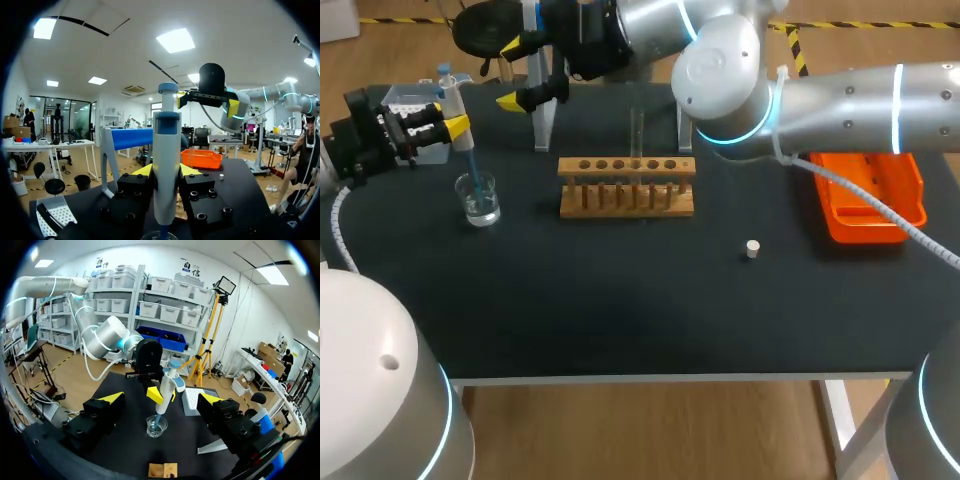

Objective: Invert the test tube, pick up the pipette, mount the tip to pipette, aspirate from beaker and dispense into the tube, eject the tip, return the pipette, and cap with the stopper.

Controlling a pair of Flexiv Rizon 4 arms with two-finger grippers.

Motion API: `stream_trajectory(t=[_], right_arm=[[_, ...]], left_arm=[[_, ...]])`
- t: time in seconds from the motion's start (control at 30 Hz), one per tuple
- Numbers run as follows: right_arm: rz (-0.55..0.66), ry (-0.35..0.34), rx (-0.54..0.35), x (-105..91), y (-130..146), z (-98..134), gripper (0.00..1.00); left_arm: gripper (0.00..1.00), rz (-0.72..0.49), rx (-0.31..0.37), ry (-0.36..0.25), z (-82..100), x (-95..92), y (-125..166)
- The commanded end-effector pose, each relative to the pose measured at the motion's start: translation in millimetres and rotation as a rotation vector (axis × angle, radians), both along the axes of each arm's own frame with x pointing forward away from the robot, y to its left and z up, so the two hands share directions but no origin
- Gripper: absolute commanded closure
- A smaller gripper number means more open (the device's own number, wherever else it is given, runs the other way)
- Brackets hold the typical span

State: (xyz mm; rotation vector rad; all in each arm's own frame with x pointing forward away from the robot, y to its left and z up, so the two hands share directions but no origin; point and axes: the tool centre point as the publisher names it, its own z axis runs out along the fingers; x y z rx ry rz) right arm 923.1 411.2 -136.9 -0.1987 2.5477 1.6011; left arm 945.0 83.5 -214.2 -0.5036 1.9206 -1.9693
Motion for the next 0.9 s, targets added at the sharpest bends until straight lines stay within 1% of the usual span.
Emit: stream_trajectory(t=[0.03,0.07,0.13,0.2,0.33,0.37,0.4,0.47,0.9], right_arm=[[0.043,0.027,0.028,7.6,2.9,-0.2,0.55],[0.047,0.030,0.033,8.5,3.6,0.3,0.58],[0.051,0.039,0.043,10.4,5.3,0.8,0.63],[0.053,0.046,0.049,12.2,7.3,1.4,0.75],[0.060,0.060,0.068,13.0,9.3,2.3,0.80],[0.064,0.064,0.073,13.8,10.6,3.1,0.83],[0.067,0.065,0.078,14.7,11.9,4.1,0.92],[0.077,0.075,0.091,15.8,15.1,6.2,1.00],[0.133,0.134,0.197,17.6,34.1,13.2,1.00]], left_arm=[[1.00,-0.006,-0.003,-0.003,-1.1,0.7,1.8],[1.00,-0.006,-0.003,-0.003,-1.1,0.7,1.8],[1.00,-0.006,-0.003,-0.003,-1.1,0.7,1.8],[1.00,-0.006,-0.003,-0.003,-1.1,0.7,1.8],[1.00,-0.006,-0.003,-0.003,-1.1,0.7,1.8],[1.00,-0.006,-0.003,-0.003,-1.1,0.7,1.8],[1.00,-0.006,-0.003,-0.003,-1.1,0.7,1.8],[1.00,-0.006,-0.003,-0.003,-1.1,0.7,1.8],[1.00,-0.006,-0.003,-0.003,-1.1,0.7,1.8]])
